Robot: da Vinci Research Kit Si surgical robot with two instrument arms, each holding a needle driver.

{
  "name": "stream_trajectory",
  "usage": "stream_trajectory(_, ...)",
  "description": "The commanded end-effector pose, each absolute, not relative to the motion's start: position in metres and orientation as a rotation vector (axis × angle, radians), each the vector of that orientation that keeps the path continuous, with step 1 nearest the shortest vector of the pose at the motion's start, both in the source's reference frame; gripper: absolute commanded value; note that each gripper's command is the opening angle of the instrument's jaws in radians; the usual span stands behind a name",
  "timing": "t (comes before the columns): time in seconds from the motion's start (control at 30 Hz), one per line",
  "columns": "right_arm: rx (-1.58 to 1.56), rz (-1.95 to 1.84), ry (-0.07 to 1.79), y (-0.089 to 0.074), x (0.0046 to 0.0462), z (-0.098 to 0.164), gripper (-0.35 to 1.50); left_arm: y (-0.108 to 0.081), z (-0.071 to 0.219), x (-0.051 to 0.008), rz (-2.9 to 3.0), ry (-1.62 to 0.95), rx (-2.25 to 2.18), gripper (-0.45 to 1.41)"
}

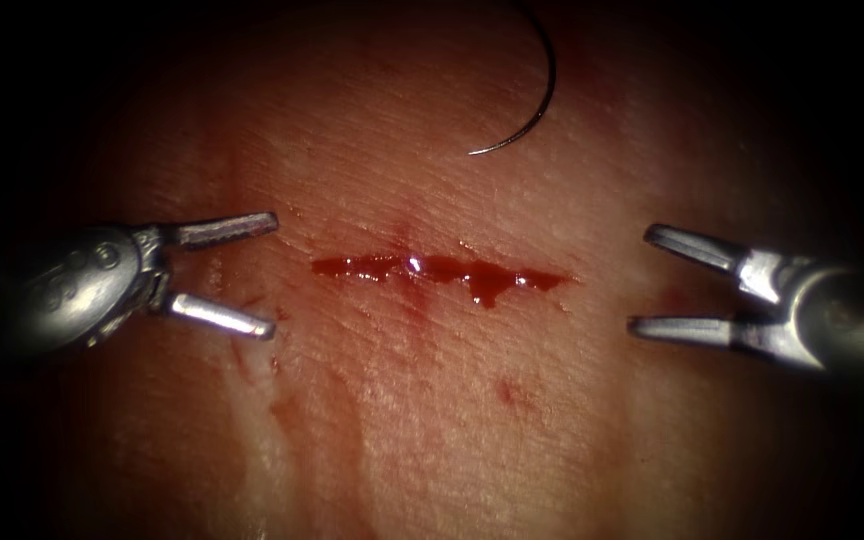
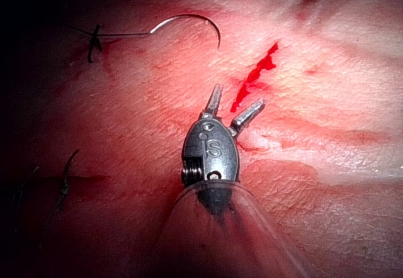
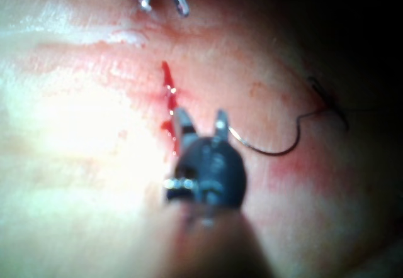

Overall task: Wound Closure
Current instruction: Use the left gripper to pick up the needle.

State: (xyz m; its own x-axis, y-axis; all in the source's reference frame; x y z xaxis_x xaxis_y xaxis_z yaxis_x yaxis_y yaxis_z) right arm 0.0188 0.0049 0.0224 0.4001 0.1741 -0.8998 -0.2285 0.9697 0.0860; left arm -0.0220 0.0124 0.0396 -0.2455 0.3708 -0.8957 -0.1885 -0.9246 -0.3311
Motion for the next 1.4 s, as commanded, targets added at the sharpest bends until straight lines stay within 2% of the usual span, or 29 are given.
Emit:
stream_trajectory(0.03, -0.060, 0.254, 1.136, 0.006, 0.0194, 0.023, 0.42, 0.013, 0.040, -0.0224, 2.222, -0.217, -1.666, 0.31)
stream_trajectory(0.93, -0.064, 0.248, 1.117, 0.005, 0.0191, 0.022, 0.44, 0.015, 0.040, -0.0281, 2.251, -0.181, -1.540, 0.36)
stream_trajectory(1.4, -0.060, 0.243, 1.094, 0.005, 0.0195, 0.022, 0.44, 0.020, 0.042, -0.0353, 2.372, -0.199, -1.196, 0.46)
